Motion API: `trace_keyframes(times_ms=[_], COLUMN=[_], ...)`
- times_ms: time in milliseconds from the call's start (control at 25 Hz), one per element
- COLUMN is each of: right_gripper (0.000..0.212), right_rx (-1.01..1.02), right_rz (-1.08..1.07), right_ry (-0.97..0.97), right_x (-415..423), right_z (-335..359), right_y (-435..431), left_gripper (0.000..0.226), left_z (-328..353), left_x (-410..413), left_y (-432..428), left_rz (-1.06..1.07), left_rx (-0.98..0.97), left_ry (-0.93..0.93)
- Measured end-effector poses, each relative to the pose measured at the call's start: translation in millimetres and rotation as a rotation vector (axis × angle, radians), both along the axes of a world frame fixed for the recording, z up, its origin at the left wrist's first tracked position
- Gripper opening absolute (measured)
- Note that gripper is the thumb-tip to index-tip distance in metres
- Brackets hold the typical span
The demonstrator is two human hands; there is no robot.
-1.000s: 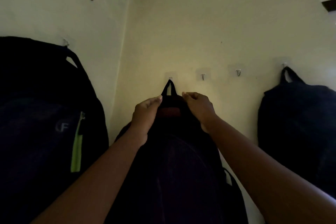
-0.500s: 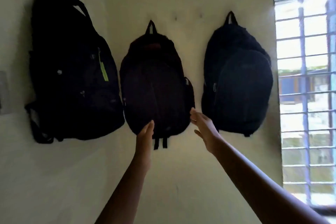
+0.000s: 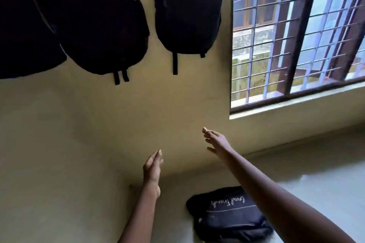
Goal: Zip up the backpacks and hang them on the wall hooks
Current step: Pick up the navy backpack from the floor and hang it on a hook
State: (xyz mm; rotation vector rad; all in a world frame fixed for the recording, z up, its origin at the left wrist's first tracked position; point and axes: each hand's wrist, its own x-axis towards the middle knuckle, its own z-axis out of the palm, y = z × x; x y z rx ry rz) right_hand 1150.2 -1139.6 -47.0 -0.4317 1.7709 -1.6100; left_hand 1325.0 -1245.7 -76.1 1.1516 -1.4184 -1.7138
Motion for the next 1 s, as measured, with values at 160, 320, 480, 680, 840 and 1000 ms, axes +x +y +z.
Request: trace_keyframes(times_ms=[160, 320, 480, 680, 840, 1000], right_gripper=[0.038, 0.025, 0.025, 0.027, 0.035, 0.053], right_rx=[0.185, 0.413, 0.676, 0.878, 0.963, 0.899], right_rz=[-0.096, -0.142, 0.021, 0.252, 0.579, 0.914], right_ry=[0.025, -0.014, -0.022, -0.026, 0.187, 0.650], right_x=[-50.9, -98.2, -118.4, -103.0, -73.1, -64.1], right_z=[-70.8, -161.5, -259.6, -418.9, -567.8, -715.5], right_y=[28.8, 44.4, 42.4, 18.0, -10.7, -70.1], left_gripper=[0.036, 0.032, 0.033, 0.031, 0.032, 0.040], left_z=[-55.5, -127.1, -212.7, -370.9, -522.0, -666.1], left_x=[-50.7, -106.0, -134.8, -141.4, -127.8, -117.6], left_y=[19.9, 34.8, 38.5, 2.8, -27.9, -61.0], left_rz=[-0.119, -0.202, -0.178, -0.181, -0.226, -0.189], left_rx=[0.119, 0.267, 0.450, 0.568, 0.576, 0.601], left_ry=[-0.137, -0.316, -0.526, -0.744, -0.865, -0.897])
